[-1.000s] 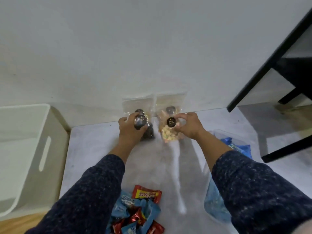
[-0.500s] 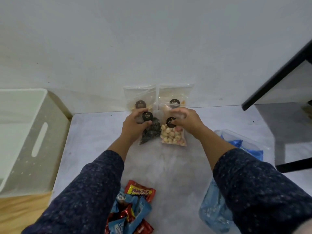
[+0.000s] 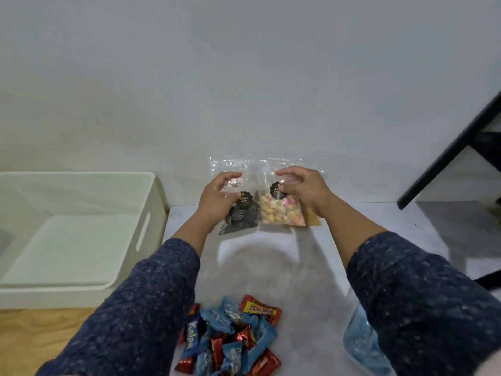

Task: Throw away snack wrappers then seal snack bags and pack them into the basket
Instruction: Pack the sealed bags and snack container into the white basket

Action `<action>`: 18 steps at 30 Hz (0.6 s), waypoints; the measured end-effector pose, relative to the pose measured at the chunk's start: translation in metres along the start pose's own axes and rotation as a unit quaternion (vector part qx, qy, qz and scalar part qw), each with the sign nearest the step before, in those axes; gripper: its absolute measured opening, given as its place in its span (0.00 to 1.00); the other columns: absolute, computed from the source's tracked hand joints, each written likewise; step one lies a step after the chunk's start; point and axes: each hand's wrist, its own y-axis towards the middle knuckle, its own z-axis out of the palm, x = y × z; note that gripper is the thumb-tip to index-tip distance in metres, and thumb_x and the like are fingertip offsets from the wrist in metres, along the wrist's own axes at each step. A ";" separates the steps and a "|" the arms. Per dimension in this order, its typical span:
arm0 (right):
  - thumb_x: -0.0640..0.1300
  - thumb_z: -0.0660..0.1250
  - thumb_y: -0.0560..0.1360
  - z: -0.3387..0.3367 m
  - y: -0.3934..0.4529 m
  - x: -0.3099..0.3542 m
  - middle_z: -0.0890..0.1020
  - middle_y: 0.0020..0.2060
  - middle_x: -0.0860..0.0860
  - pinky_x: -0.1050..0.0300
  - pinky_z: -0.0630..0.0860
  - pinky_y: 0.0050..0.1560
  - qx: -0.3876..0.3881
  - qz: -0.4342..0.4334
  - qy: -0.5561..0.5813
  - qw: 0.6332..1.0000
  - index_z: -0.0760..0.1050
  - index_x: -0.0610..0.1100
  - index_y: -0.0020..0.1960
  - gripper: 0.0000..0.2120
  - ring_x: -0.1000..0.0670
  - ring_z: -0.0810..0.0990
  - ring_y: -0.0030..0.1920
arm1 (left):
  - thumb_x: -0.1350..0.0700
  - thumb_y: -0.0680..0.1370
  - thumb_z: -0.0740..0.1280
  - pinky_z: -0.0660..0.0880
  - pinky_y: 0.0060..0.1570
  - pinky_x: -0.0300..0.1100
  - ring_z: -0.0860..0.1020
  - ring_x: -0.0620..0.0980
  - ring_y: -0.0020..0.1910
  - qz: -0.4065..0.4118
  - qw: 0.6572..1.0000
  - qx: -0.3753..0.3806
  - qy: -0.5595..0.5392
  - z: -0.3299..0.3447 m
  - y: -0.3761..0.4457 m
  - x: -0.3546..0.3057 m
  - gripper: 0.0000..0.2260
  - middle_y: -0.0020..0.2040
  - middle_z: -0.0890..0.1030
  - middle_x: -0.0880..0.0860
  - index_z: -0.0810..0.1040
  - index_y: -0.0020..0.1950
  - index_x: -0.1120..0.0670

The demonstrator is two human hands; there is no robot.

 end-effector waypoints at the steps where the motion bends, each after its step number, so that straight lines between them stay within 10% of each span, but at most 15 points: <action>1: 0.29 0.71 0.68 0.008 -0.004 0.012 0.77 0.43 0.44 0.60 0.79 0.36 0.002 -0.013 0.001 1.000 0.80 0.50 0.48 0.17 0.45 0.75 0.36 | 0.68 0.75 0.67 0.74 0.29 0.28 0.75 0.24 0.32 0.002 1.000 -0.004 -0.010 -0.013 -0.004 -0.007 0.18 0.66 0.71 0.53 0.77 0.56 0.46; 5: 0.29 0.71 0.68 0.049 -0.024 0.058 0.77 0.47 0.44 0.63 0.79 0.31 0.008 -0.058 -0.003 0.998 0.80 0.49 0.48 0.17 0.51 0.79 0.32 | 0.68 0.74 0.67 0.77 0.33 0.31 0.78 0.39 0.41 0.031 0.999 -0.011 -0.033 -0.073 -0.023 -0.030 0.18 0.62 0.74 0.52 0.77 0.55 0.46; 11: 0.29 0.71 0.69 0.137 -0.062 0.116 0.77 0.49 0.44 0.54 0.82 0.48 -0.002 -0.100 0.005 0.995 0.80 0.49 0.49 0.17 0.47 0.79 0.41 | 0.68 0.74 0.67 0.76 0.35 0.29 0.77 0.40 0.51 0.077 0.996 0.001 -0.035 -0.181 -0.058 -0.054 0.17 0.57 0.78 0.53 0.78 0.55 0.49; 18: 0.29 0.70 0.69 0.234 -0.084 0.154 0.78 0.44 0.47 0.65 0.79 0.40 0.010 -0.129 0.024 0.991 0.79 0.47 0.51 0.17 0.51 0.77 0.46 | 0.69 0.74 0.66 0.75 0.32 0.29 0.78 0.39 0.51 0.084 0.996 -0.019 -0.034 -0.279 -0.088 -0.053 0.17 0.54 0.79 0.52 0.78 0.53 0.47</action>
